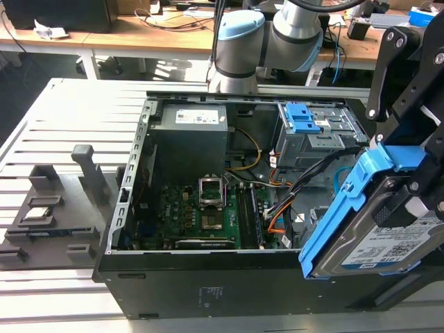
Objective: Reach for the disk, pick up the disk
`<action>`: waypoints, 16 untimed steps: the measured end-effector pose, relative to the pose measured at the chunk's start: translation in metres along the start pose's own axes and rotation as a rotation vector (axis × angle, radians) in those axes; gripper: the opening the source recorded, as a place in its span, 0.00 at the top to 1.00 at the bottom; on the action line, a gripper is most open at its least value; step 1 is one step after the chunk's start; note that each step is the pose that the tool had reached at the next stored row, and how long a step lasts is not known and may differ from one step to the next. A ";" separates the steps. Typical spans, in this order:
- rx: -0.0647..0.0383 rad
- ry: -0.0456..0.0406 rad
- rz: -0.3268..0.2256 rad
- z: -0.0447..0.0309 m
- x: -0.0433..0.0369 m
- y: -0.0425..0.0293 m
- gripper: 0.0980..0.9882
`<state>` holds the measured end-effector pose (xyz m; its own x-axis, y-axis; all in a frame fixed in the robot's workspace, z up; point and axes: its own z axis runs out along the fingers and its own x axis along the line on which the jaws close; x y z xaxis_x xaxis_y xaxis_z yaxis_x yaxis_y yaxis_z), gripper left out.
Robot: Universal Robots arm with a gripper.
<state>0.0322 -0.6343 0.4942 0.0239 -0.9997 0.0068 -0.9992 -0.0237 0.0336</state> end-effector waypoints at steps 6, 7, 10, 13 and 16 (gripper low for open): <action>0.000 0.0001 0.000 -0.0002 -0.0178 -0.0029 0.70; 0.000 0.0001 0.000 -0.0002 -0.0209 -0.0038 0.70; 0.000 0.0001 0.000 0.0003 -0.0322 -0.0086 0.70; -0.004 -0.0001 0.000 0.0032 -0.0429 -0.0146 0.70; -0.010 0.0004 0.000 0.0075 -0.0509 -0.0224 0.70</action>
<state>0.0531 -0.5830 0.4856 0.0240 -0.9997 0.0072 -0.9988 -0.0237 0.0438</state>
